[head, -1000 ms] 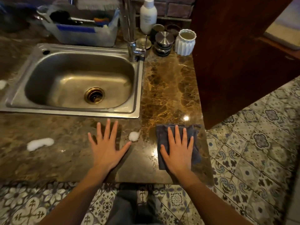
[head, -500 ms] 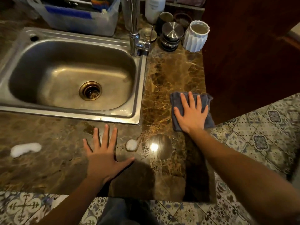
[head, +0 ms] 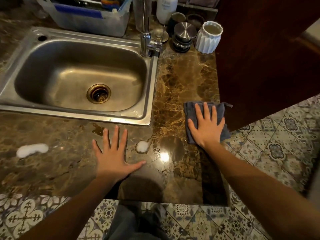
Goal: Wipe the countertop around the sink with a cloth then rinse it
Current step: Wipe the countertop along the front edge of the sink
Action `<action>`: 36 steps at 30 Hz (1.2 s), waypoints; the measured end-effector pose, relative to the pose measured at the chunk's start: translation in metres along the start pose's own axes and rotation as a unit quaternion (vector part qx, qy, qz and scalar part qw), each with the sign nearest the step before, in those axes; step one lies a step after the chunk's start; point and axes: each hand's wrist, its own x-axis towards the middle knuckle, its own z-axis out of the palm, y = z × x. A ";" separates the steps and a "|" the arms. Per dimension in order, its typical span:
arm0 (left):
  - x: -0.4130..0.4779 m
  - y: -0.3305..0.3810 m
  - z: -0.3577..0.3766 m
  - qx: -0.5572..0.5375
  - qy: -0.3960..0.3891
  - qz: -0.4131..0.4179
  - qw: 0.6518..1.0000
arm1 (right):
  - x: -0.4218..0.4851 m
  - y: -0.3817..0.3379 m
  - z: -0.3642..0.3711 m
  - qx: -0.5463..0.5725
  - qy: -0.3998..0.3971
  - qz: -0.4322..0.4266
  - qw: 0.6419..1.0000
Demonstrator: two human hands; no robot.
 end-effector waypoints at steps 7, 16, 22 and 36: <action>-0.001 0.001 -0.002 -0.012 -0.004 -0.007 1.000 | -0.127 -0.009 0.022 0.013 -0.001 -0.026 1.000; -0.003 0.000 -0.003 -0.017 -0.011 0.006 1.000 | -0.153 -0.034 0.035 -0.014 -0.012 -0.026 0.999; -0.001 0.001 -0.001 -0.007 -0.008 0.009 1.000 | -0.076 -0.040 0.023 0.005 0.023 -0.044 0.999; 0.000 0.000 -0.001 -0.003 0.003 0.002 1.000 | 0.080 -0.044 -0.002 -0.007 0.012 -0.054 0.998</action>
